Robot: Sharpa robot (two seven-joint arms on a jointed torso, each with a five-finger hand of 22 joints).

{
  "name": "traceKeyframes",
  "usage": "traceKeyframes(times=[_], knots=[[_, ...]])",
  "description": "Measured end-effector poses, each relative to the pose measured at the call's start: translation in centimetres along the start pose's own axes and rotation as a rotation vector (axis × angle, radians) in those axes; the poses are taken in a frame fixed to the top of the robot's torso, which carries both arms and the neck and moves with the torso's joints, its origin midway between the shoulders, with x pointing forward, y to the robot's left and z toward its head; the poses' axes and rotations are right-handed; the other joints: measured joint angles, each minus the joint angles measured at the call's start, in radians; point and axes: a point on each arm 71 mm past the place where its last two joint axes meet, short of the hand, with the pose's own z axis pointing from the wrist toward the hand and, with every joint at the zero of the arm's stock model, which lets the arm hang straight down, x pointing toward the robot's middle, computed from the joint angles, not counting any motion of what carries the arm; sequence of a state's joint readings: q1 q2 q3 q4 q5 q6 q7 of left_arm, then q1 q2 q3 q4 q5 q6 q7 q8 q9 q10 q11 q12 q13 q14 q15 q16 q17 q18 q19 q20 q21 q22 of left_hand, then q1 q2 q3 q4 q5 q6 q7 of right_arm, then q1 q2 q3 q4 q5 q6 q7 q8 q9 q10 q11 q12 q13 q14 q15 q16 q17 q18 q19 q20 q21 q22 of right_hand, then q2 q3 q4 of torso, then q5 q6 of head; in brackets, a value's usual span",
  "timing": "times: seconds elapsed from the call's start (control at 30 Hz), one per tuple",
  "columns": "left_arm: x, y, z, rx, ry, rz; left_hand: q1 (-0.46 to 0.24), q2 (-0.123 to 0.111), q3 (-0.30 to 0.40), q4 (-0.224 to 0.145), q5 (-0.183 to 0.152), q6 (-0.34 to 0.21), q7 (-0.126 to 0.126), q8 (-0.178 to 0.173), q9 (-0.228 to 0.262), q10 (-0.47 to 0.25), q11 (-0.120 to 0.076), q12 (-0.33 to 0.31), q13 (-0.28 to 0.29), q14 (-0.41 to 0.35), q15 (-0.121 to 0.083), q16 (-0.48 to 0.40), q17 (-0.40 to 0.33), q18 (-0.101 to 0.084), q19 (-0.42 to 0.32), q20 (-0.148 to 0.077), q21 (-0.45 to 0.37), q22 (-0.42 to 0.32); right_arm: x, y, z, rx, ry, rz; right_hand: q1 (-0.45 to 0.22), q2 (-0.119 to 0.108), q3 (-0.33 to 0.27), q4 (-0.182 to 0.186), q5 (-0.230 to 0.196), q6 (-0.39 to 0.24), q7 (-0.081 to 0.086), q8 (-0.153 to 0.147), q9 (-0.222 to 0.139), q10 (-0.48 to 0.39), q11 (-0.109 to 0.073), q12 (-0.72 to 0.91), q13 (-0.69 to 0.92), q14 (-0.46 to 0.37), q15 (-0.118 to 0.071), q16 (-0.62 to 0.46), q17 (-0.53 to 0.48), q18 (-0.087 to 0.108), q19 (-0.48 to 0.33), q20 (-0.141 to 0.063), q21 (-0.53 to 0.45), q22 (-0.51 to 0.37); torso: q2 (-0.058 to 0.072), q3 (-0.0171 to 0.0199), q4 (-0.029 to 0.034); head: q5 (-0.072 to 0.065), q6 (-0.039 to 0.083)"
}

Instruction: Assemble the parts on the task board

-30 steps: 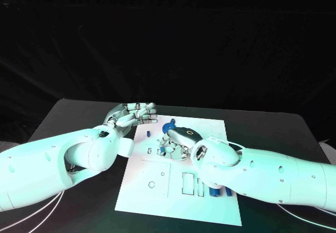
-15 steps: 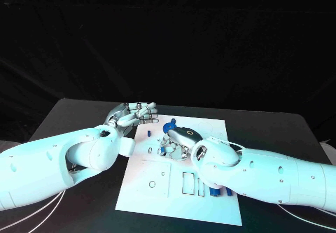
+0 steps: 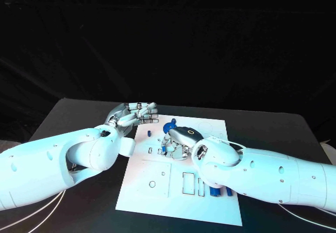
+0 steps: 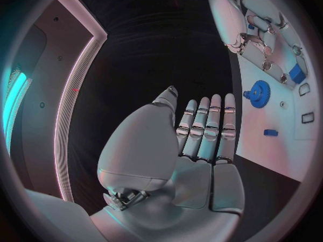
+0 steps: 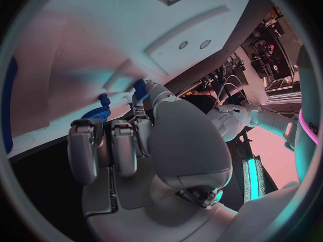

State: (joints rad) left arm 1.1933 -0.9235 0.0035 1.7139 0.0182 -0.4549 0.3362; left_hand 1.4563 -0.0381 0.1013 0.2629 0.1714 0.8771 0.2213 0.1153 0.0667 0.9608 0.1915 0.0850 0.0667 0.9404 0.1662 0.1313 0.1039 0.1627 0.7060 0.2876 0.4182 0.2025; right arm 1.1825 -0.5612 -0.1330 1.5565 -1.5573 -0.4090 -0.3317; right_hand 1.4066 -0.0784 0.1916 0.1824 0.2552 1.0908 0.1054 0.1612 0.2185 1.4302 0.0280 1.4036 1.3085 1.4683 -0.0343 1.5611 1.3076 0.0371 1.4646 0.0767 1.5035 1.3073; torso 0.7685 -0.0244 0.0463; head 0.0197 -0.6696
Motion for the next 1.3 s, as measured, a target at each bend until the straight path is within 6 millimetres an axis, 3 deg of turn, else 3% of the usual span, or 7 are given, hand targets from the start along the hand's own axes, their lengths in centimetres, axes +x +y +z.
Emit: traceKeyframes(times=[0.6,0.73,0.97,1.3], knots=[[-0.03,0.0,-0.02,-0.001,-0.001,0.0,0.0,0.0,0.0,0.0,0.0,0.0,0.0,0.0,0.0,0.0,0.0,0.0,0.0,0.0,0.0,0.0,0.0,0.0,0.0,0.0,0.0,0.0,-0.01,0.04,0.01,0.01,0.001,-0.011,-0.01,-0.01,-0.003,0.003,0.006,-0.001,-0.002,0.0,0.0,0.0,0.0,-0.006,0.0,0.0,0.0,0.0,0.0,0.0,0.0,0.0,-0.004,0.001,0.0,0.0004,-0.0001,0.002,-0.001],[-0.03,0.0,-0.03,-0.001,-0.001,0.0,0.0,0.0,0.0,0.0,0.0,0.0,0.0,0.0,0.0,0.0,0.0,0.0,0.0,0.0,0.0,0.0,0.0,0.0,-0.001,0.001,0.0,0.0,0.0,0.01,0.02,0.012,0.003,-0.013,-0.02,-0.02,-0.007,0.007,0.012,-0.011,0.007,-0.001,0.001,-0.008,0.003,-0.01,0.0,0.0,0.0,0.0,0.0,0.0,0.0,0.0,-0.008,0.001,0.0,0.0004,-0.0003,0.002,-0.001],[-0.04,0.0,-0.03,-0.001,-0.001,0.0,0.0,0.0,0.0,0.0,0.0,0.0,0.0,0.0,0.0,0.0,0.0,0.0,0.0,0.0,0.0,0.0,0.0,0.0,-0.007,0.0,0.0,0.0,0.28,-0.19,-0.03,0.022,0.015,-0.019,-0.042,-0.042,-0.018,0.018,0.014,-0.052,0.023,-0.026,-0.012,-0.024,0.016,-0.023,0.0,-0.004,0.004,0.0,0.0,0.0,0.0,0.0,-0.016,0.001,0.0,0.0008,-0.0003,-0.001,-0.001],[-0.06,0.01,-0.03,-0.003,-0.001,0.0,0.0,0.0,0.0,0.0,0.0,0.0,0.0,0.0,0.0,0.0,0.0,0.0,0.0,0.0,0.0,0.0,0.0,0.0,-0.007,0.0,0.0,0.0,0.28,-0.16,0.0,0.021,0.016,-0.021,-0.058,-0.058,-0.026,0.026,0.004,-0.07,0.031,-0.034,-0.019,-0.032,0.025,-0.033,0.0,-0.004,0.011,0.0,0.0,0.0,0.0,0.008,-0.026,0.0,0.0,0.0008,-0.0003,0.0,0.004]])
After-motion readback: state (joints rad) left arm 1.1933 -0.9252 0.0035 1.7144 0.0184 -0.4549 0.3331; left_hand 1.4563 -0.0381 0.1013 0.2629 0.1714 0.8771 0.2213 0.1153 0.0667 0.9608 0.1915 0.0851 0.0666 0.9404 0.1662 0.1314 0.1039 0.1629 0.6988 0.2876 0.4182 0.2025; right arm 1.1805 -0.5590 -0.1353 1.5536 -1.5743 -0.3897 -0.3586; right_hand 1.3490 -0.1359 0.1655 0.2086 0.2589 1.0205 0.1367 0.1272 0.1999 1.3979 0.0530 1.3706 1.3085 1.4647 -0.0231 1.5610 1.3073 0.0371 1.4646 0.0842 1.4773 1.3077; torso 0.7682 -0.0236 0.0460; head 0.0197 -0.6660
